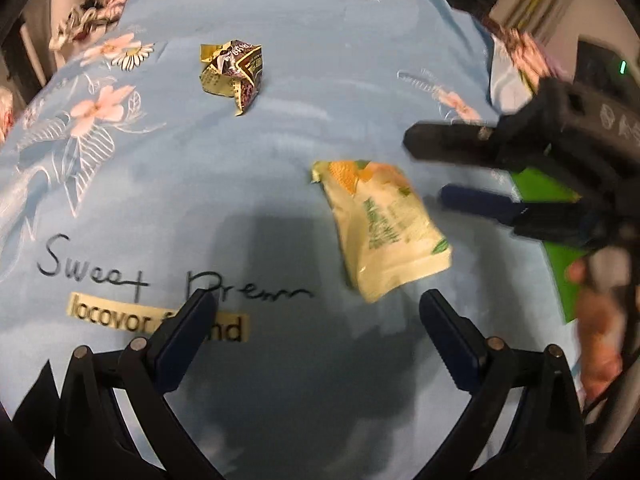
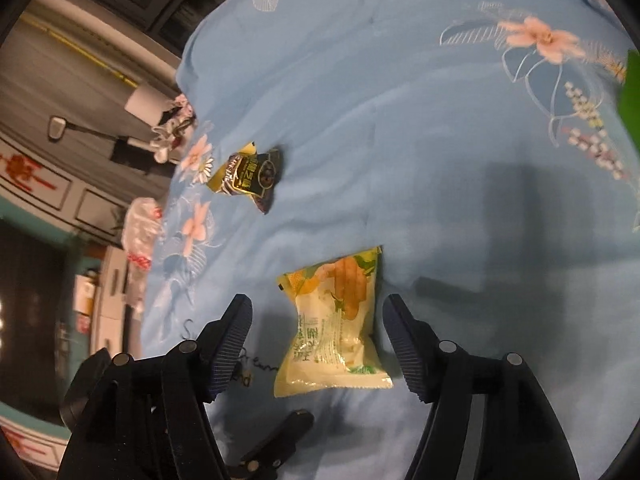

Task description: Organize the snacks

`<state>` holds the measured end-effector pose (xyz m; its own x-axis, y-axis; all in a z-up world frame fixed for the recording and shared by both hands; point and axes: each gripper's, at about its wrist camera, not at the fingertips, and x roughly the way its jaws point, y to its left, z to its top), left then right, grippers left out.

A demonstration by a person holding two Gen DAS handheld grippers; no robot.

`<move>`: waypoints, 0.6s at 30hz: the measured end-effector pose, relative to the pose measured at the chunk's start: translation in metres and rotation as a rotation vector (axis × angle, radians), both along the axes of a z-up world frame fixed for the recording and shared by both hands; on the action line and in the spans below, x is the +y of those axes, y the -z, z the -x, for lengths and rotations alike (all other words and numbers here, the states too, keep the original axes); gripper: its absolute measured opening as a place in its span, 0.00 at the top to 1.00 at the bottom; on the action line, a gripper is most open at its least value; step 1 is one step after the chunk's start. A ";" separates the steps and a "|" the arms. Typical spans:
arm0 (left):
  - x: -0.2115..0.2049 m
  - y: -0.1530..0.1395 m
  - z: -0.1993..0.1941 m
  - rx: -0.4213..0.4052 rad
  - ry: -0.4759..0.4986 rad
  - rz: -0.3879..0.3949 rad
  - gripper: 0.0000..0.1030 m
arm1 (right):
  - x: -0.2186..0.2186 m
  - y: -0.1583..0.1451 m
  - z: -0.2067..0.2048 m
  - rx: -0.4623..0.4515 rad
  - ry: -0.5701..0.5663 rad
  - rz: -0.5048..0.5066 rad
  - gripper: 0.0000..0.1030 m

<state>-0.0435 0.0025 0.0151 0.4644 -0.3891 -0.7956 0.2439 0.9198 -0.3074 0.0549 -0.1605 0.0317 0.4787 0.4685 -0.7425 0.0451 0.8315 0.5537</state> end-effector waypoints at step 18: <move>-0.008 0.000 -0.010 0.117 0.017 0.307 0.26 | -0.020 0.032 -0.008 0.003 0.026 -0.143 0.33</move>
<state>-0.0335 -0.0051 0.0156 0.3678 -0.6261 -0.6876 0.2054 0.7758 -0.5966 0.0627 -0.1810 -0.0003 0.4900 0.5573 -0.6704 0.0668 0.7427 0.6663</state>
